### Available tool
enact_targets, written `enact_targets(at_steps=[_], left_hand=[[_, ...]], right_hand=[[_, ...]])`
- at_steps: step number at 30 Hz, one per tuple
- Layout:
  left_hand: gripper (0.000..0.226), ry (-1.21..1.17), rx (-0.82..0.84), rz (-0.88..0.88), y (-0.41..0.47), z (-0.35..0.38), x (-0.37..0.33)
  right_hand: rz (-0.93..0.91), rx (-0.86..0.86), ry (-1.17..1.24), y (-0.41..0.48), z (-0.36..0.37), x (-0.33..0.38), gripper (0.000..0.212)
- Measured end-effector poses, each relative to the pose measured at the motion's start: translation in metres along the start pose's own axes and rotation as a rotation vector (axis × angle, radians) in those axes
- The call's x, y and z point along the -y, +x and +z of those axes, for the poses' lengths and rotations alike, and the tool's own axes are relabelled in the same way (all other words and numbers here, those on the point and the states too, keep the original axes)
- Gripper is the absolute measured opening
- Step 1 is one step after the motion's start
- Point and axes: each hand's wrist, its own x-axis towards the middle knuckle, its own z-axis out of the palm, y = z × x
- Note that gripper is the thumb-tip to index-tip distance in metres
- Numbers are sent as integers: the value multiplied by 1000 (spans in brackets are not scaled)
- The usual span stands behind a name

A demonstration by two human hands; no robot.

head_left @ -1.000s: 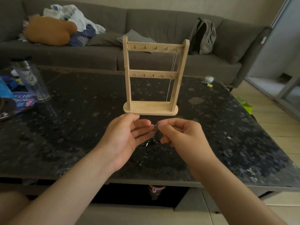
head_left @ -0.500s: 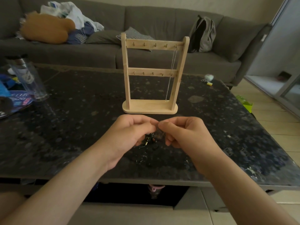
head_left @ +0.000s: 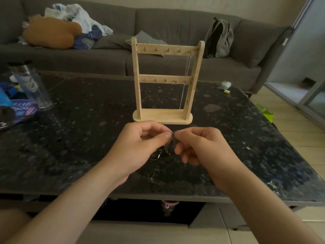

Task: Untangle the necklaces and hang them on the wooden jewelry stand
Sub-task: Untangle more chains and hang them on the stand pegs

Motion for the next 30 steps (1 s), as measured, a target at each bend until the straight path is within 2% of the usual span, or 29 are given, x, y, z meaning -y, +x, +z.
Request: enact_targets(at_steps=[5, 10, 14, 21, 26, 30], left_hand=[[13, -27, 6, -2, 3, 1, 2], [21, 13, 39, -96, 8, 1, 6], [12, 130, 47, -27, 10, 1, 4], [6, 190, 29, 92, 7, 4, 7], [6, 179, -47, 139, 7, 5, 10], [5, 112, -21, 113, 8, 5, 12]], right_hand=[[-38, -11, -34, -1, 0, 2, 12], [-103, -56, -170, -2, -1, 0, 12], [-106, -93, -215, 0, -1, -1, 12], [21, -31, -77, 2, -3, -1, 15], [150, 70, 185, 2, -4, 2, 18], [96, 73, 105, -1, -3, 1, 16]])
